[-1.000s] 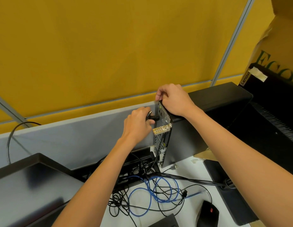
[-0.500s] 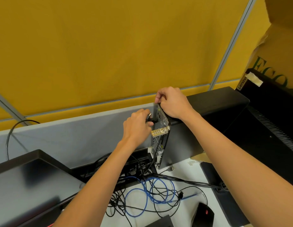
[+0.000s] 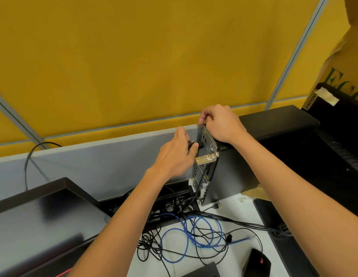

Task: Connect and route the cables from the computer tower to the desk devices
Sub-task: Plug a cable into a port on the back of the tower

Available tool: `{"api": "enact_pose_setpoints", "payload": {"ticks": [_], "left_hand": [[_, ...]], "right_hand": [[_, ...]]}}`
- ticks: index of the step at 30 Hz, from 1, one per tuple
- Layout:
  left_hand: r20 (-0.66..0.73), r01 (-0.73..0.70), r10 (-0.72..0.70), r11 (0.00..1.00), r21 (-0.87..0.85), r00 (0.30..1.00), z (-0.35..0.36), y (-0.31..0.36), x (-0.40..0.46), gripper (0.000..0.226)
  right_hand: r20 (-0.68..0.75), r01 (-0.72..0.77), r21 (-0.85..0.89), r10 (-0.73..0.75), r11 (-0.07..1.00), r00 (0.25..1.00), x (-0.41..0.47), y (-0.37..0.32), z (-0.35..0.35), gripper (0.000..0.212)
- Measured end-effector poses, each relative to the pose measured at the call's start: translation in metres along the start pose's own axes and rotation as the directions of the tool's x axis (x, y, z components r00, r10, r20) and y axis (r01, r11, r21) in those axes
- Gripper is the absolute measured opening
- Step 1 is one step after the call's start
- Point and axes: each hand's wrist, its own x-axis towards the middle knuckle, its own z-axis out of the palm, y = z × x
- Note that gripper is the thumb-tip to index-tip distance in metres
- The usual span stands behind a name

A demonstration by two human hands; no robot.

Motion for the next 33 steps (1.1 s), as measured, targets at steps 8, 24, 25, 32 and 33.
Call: {"api": "enact_pose_setpoints", "payload": {"ticks": [8,24,25,32,33], "left_hand": [[-0.045,-0.105,0.099,0.98,-0.168,0.994,-0.004,-0.01,0.003,0.005],[-0.04,0.034,-0.075,0.782,-0.622,0.996,-0.003,-0.026,0.014,0.014],[-0.042,0.032,-0.075,0.781,-0.624,0.996,-0.004,-0.024,0.013,0.015],[-0.12,0.055,-0.157,0.803,-0.594,0.98,0.003,-0.009,0.007,0.019],[-0.132,0.067,-0.175,0.81,-0.582,0.976,0.004,-0.009,0.007,0.02]], "right_hand": [[-0.004,0.005,-0.008,-0.006,1.0,1.0,0.001,-0.001,0.001,0.033],[0.004,-0.012,-0.022,0.012,1.0,1.0,0.006,0.005,0.004,0.034],[0.002,-0.011,-0.016,0.011,1.0,1.0,0.006,0.005,0.004,0.034],[0.0,-0.008,-0.029,0.008,1.0,1.0,0.004,0.004,0.004,0.034],[0.0,-0.01,-0.026,0.01,1.0,1.0,0.003,0.004,0.004,0.034]]}}
